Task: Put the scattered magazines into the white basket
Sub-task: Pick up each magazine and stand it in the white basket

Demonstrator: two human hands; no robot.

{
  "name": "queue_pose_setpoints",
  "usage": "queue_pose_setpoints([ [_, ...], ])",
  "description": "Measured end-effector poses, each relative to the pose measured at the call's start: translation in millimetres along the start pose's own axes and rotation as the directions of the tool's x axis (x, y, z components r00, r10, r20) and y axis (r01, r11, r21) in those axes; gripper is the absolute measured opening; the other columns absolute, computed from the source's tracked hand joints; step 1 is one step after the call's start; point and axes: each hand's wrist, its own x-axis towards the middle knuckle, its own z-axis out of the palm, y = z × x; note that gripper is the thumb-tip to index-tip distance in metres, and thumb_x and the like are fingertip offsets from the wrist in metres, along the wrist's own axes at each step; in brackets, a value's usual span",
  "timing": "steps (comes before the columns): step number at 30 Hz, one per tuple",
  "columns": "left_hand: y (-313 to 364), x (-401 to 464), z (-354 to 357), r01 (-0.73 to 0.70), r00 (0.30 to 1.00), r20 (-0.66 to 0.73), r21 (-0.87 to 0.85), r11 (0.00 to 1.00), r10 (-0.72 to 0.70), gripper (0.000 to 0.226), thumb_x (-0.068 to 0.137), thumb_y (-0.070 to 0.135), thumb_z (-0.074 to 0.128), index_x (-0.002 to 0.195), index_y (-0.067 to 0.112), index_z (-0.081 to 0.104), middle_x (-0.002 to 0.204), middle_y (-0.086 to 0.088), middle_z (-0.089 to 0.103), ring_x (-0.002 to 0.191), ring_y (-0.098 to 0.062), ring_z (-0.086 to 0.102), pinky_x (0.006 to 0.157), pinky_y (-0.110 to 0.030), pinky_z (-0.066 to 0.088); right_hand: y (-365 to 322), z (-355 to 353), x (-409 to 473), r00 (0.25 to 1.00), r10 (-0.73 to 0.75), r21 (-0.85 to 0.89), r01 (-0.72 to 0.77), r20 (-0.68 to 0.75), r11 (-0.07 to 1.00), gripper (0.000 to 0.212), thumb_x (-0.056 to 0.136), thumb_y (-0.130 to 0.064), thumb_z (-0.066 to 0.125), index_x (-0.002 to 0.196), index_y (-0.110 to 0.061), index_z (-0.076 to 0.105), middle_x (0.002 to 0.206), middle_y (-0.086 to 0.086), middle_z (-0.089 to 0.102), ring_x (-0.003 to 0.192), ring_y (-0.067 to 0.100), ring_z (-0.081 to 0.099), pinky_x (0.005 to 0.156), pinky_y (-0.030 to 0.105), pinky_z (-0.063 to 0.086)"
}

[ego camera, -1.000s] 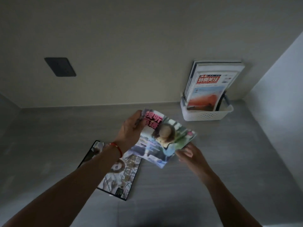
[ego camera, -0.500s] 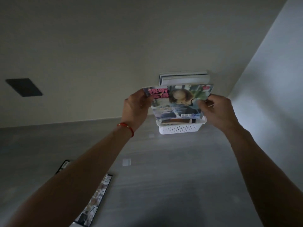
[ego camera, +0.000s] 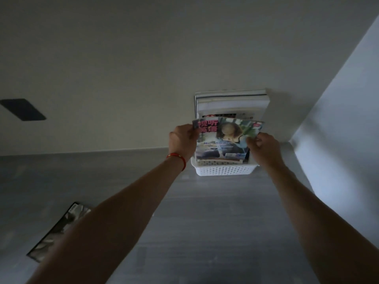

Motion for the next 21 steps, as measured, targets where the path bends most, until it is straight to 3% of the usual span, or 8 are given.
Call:
queue_pose_setpoints([
  [2, -5.7, 2.1, 9.9, 0.067, 0.997, -0.039, 0.01, 0.998, -0.067, 0.054, 0.097, 0.027, 0.057, 0.046, 0.017, 0.043, 0.042, 0.007, 0.039, 0.034, -0.005, 0.037, 0.038, -0.011, 0.031, 6.5, 14.6, 2.4, 1.0, 0.023, -0.016, -0.023, -0.009, 1.0, 0.025, 0.096, -0.024, 0.063, 0.096, -0.003, 0.075, 0.087, 0.016, 0.076, 0.064, 0.014, 0.063, 0.056, 0.018, 0.042],
  [4, -7.5, 3.7, 17.0, 0.131, 0.989, -0.064, -0.008, 0.991, -0.131, 0.063, 0.097, 0.034, 0.057, 0.041, 0.016, 0.036, 0.038, 0.009, 0.032, 0.029, -0.007, 0.036, 0.036, -0.012, 0.029, 9.5, 23.7, 5.6, 0.998, 0.066, 0.006, -0.066, -0.017, 0.998, 0.025, 0.096, -0.025, 0.061, 0.098, -0.004, 0.074, 0.091, 0.016, 0.076, 0.075, 0.023, 0.07, 0.066, 0.03, 0.055],
  [6, -8.0, 7.2, 24.3, 0.191, 0.978, -0.079, -0.016, 0.981, -0.192, 0.069, 0.096, 0.047, 0.055, 0.04, 0.013, 0.035, 0.038, 0.008, 0.03, 0.029, -0.01, 0.032, 0.034, -0.015, 0.027, 10.6, 30.3, 7.7, 0.994, 0.102, 0.028, -0.101, -0.033, 0.995, 0.019, 0.096, -0.02, 0.06, 0.101, -0.006, 0.071, 0.097, 0.013, 0.076, 0.084, 0.025, 0.072, 0.075, 0.036, 0.059],
  [8, -11.1, 11.5, 30.9, 0.238, 0.968, -0.073, -0.05, 0.97, -0.241, 0.066, 0.094, 0.049, 0.056, 0.042, 0.01, 0.043, 0.042, 0.005, 0.035, 0.036, -0.009, 0.028, 0.039, -0.016, 0.026, 9.6, 33.9, 7.0, 0.986, 0.165, 0.097, -0.161, -0.032, 0.982, 0.017, 0.093, -0.013, 0.06, 0.109, -0.008, 0.065, 0.105, 0.008, 0.075, 0.092, 0.021, 0.072, 0.075, 0.029, 0.057],
  [11, -13.3, 9.3, 31.3, 0.241, 0.971, 0.018, -0.11, 0.964, -0.24, 0.022, 0.09, 0.015, 0.058, 0.081, 0.017, 0.079, 0.067, 0.008, 0.065, 0.057, -0.008, 0.056, 0.05, -0.013, 0.045, 7.9, 34.2, 2.5, 0.981, 0.192, 0.175, -0.195, 0.032, 0.965, 0.035, 0.089, -0.003, 0.057, 0.123, -0.011, 0.056, 0.112, -0.003, 0.07, 0.105, 0.012, 0.067, 0.065, 0.005, 0.044],
  [13, -17.4, 6.6, 29.1, 0.253, 0.963, 0.131, -0.148, 0.956, -0.235, 0.04, 0.083, -0.006, 0.051, 0.104, 0.017, 0.076, 0.092, 0.004, 0.076, 0.083, -0.013, 0.069, 0.066, -0.008, 0.051, 6.0, 31.5, -4.1, 0.986, 0.158, 0.196, -0.167, 0.059, 0.966, 0.037, 0.091, -0.004, 0.057, 0.126, -0.014, 0.054, 0.12, -0.005, 0.067, 0.11, 0.006, 0.061, 0.057, -0.001, 0.042],
  [16, -28.4, -5.3, 18.6, 0.301, 0.935, 0.265, -0.241, 0.923, -0.235, 0.056, 0.082, -0.016, 0.05, 0.131, 0.009, 0.06, 0.133, -0.012, 0.063, 0.123, -0.026, 0.06, 0.094, -0.021, 0.047, -2.3, 25.0, -20.4, 0.989, 0.139, 0.232, -0.149, 0.057, 0.961, 0.043, 0.092, -0.004, 0.058, 0.134, -0.013, 0.054, 0.126, -0.001, 0.065, 0.108, 0.008, 0.06, 0.057, -0.003, 0.042],
  [21, -84.5, -63.2, -27.6, 0.152, 0.972, 0.2, -0.133, 0.979, -0.124, 0.055, 0.078, -0.014, 0.051, 0.124, 0.014, 0.065, 0.123, -0.005, 0.068, 0.111, -0.024, 0.065, 0.089, -0.03, 0.053, -24.6, 30.0, -76.4, 0.996, 0.059, 0.17, -0.069, 0.059, 0.983, 0.023, 0.092, -0.004, 0.06, 0.111, -0.013, 0.071, 0.108, 0.003, 0.073, 0.095, 0.016, 0.069, 0.079, 0.017, 0.05],
])
